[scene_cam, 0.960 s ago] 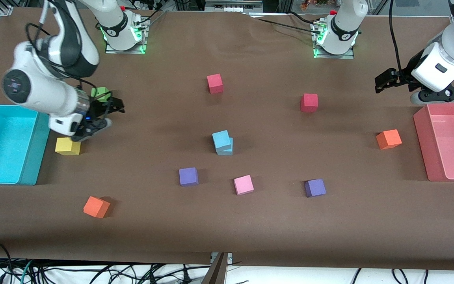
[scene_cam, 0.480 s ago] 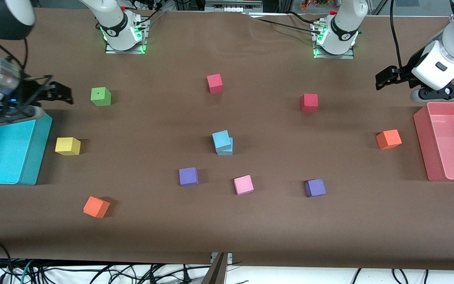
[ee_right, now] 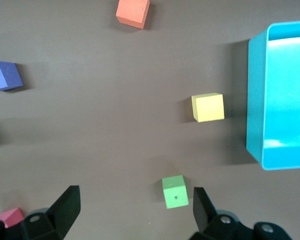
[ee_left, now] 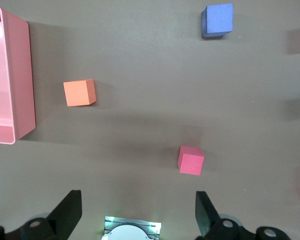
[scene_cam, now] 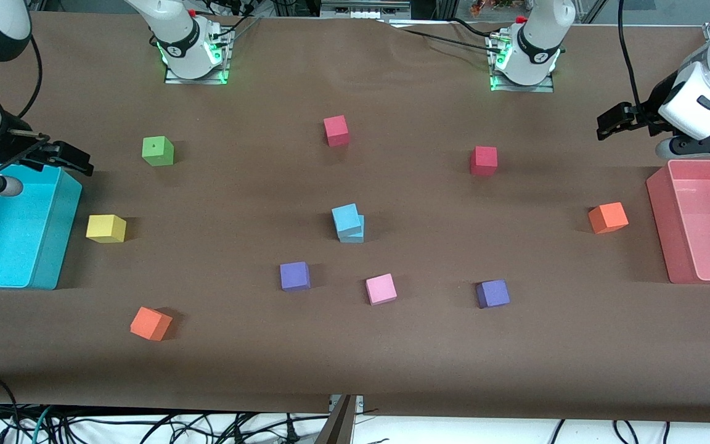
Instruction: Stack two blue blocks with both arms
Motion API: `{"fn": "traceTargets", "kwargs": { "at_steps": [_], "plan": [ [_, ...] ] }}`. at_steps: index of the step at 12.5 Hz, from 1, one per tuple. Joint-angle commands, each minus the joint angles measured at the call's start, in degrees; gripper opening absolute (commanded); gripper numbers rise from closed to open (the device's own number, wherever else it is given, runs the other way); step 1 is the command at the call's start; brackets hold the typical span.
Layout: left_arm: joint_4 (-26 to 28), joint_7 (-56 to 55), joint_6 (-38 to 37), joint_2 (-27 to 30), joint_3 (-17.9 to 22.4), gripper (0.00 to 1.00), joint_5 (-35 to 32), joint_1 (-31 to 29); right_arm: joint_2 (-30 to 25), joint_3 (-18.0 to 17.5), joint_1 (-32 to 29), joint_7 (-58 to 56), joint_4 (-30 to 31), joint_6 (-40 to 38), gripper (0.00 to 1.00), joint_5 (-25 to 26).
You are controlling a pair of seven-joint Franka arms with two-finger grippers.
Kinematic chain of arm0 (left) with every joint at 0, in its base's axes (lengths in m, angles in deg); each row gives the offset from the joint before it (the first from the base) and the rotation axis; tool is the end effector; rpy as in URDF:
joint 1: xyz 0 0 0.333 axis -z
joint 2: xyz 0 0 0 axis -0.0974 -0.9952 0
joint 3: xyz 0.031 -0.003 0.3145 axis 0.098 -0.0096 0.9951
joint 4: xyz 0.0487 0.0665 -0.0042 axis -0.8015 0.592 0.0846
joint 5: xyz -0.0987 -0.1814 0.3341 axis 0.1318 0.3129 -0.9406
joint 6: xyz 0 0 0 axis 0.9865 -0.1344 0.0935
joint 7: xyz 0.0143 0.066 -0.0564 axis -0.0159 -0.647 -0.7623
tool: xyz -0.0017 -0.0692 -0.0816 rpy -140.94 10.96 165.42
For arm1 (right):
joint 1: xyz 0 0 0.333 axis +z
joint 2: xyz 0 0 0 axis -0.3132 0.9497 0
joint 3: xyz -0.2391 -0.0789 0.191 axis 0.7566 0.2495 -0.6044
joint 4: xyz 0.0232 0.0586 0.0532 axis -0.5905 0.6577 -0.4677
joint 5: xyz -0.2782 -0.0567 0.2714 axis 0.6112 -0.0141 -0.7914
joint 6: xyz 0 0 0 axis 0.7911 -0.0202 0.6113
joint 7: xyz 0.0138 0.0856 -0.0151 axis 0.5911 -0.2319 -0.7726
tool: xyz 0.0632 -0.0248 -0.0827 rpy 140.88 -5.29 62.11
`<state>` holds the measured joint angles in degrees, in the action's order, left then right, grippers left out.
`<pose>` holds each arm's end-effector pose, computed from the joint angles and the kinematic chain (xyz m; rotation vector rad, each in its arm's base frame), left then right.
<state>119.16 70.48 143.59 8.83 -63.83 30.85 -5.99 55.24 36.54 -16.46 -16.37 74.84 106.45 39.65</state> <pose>0.5214 -0.0399 0.5897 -3.1079 -0.1793 0.2549 0.5679 0.0126 0.5631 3.1347 -0.1775 -0.1053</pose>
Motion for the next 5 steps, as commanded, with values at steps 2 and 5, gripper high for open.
{"fn": "traceTargets", "kwargs": {
  "at_steps": [2, 5],
  "plan": [
    [-0.05, 1.26, -1.27, 1.04, -0.61, 1.0, -0.43, -0.84, -6.64, -0.51, -1.61, 0.25, 6.17, 1.07, 1.0, -0.47],
    [-0.22, 1.26, -1.8, 0.95, -0.62, 1.0, -0.51, -0.84, -6.2, -0.42, -1.97, -7.74, 5.82, 1.25, 1.0, -0.64]
  ]
}}
